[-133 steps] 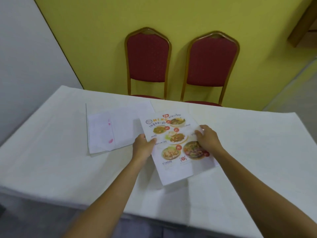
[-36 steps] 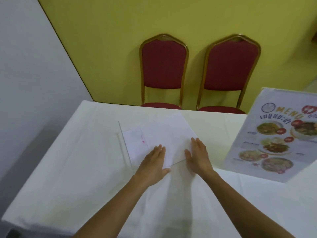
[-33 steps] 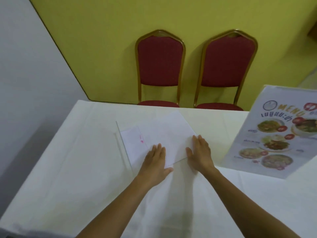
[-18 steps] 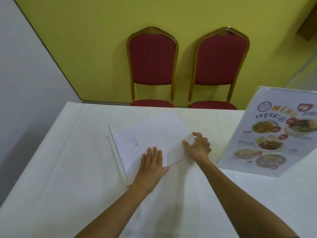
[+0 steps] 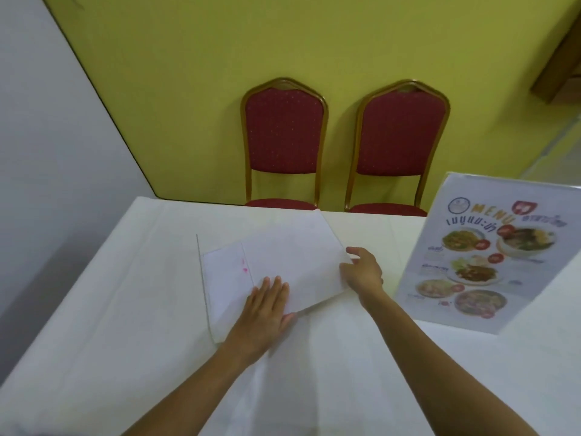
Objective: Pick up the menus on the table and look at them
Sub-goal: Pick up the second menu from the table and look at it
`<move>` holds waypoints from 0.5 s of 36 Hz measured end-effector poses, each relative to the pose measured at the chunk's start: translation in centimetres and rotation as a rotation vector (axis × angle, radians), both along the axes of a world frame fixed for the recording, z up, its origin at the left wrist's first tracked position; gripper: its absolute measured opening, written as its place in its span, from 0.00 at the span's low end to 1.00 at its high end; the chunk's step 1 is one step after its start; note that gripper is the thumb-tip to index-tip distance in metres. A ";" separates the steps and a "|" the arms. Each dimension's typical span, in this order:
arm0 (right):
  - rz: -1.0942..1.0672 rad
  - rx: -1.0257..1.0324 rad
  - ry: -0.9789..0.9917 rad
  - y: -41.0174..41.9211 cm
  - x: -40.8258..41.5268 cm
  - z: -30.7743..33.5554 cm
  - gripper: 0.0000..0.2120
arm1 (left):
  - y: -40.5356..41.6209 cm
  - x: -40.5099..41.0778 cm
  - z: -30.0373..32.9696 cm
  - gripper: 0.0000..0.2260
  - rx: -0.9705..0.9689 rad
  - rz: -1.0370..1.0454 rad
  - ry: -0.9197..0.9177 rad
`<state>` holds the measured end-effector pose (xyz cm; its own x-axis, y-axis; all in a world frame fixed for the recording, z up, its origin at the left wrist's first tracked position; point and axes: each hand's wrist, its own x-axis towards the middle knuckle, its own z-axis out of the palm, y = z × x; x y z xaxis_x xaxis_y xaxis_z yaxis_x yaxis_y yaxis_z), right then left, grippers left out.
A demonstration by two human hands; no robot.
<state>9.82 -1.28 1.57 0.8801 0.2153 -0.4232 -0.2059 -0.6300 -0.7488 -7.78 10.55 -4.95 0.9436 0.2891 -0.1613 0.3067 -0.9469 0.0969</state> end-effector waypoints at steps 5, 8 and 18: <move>0.046 0.065 -0.101 0.5 -1.3 2.8 0.22 | -0.5 -0.5 0.8 0.30 -0.056 0.075 -0.137; 0.099 0.114 -0.179 0.8 -2.5 4.7 0.23 | -1.2 -0.2 1.4 0.36 -0.091 0.145 -0.204; 0.198 0.512 -0.390 2.0 -6.4 10.5 0.15 | -1.1 0.3 5.5 0.32 -0.098 0.346 -0.717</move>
